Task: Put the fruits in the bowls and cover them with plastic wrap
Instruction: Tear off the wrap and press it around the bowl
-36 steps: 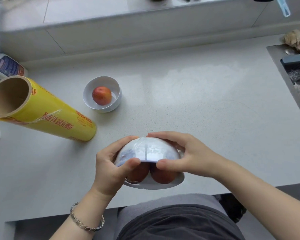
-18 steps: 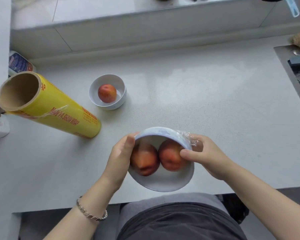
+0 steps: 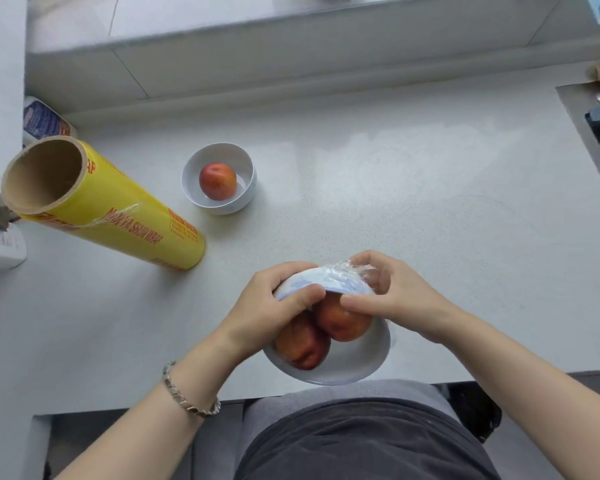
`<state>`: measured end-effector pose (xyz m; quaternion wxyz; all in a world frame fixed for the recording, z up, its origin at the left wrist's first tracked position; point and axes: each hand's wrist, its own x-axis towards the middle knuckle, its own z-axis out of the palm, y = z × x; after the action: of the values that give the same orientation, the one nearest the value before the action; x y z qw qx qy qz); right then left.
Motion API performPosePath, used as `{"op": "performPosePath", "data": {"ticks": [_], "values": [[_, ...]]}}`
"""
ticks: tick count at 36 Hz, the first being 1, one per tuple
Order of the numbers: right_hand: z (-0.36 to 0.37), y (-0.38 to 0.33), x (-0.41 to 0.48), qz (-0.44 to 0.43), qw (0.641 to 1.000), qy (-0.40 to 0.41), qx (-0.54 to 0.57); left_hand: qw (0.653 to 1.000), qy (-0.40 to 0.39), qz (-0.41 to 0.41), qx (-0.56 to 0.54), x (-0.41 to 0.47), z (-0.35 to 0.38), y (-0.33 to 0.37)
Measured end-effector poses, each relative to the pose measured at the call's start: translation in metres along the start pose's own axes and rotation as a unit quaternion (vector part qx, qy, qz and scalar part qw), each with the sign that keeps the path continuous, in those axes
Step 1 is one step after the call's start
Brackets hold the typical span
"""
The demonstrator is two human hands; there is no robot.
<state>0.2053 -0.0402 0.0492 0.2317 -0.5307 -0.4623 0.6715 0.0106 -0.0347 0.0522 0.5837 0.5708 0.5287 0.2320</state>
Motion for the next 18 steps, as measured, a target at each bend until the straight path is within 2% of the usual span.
{"op": "performPosePath", "data": {"ticks": [6, 13, 18], "values": [[-0.002, -0.018, -0.001, 0.003, 1.000, 0.007, -0.014, 0.994, 0.104, 0.013, -0.021, -0.013, 0.011, -0.006], [-0.002, -0.029, 0.002, 0.013, 0.997, -0.009, -0.076, 0.993, 0.115, 0.024, 0.003, -0.017, 0.012, -0.003], [-0.002, -0.031, 0.001, 0.006, 0.998, -0.012, -0.064, 0.993, 0.116, 0.026, 0.020, -0.020, 0.011, -0.003]]}}
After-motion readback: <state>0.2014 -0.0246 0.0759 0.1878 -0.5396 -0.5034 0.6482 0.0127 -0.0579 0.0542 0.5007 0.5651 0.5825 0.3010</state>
